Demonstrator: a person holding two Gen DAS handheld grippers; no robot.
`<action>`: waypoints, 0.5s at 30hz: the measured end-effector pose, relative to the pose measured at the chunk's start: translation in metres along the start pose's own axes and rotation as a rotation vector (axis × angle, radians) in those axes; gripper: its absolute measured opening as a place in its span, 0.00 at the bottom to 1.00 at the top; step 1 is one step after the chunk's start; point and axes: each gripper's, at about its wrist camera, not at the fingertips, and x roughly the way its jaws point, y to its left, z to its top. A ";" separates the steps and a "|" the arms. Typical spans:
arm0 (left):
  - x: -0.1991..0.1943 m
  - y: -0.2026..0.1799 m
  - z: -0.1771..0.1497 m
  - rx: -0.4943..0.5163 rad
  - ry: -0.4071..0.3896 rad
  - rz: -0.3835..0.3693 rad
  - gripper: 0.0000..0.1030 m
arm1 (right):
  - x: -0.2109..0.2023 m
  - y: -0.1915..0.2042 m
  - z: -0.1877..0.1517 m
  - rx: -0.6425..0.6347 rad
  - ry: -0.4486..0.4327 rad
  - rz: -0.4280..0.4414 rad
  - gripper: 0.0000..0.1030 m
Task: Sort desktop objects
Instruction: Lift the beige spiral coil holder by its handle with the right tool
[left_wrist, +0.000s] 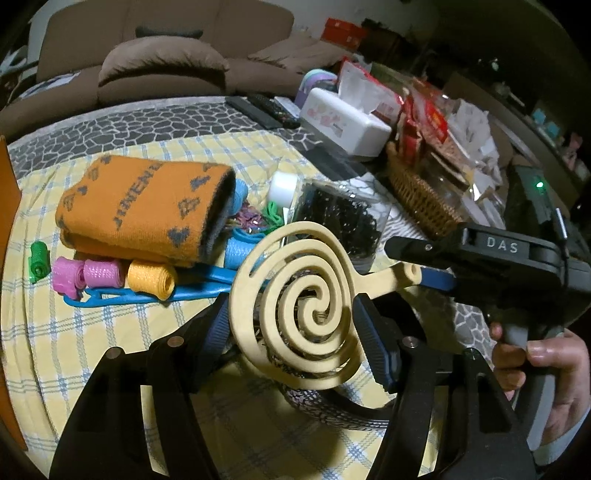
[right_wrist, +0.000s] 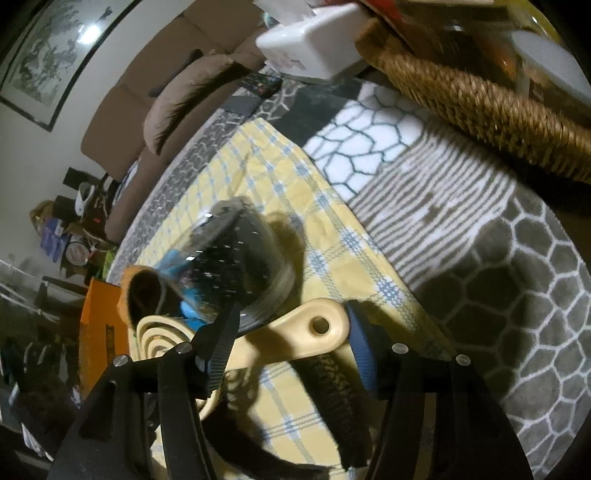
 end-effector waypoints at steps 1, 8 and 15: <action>-0.003 0.000 0.001 -0.007 -0.005 -0.006 0.61 | -0.004 0.003 0.000 -0.008 -0.009 0.001 0.60; -0.022 0.003 0.008 -0.052 -0.041 -0.022 0.62 | -0.030 0.024 -0.001 -0.038 -0.069 0.034 0.65; -0.009 0.021 -0.008 -0.079 0.019 0.039 0.62 | -0.013 0.043 -0.012 -0.096 -0.044 -0.012 0.53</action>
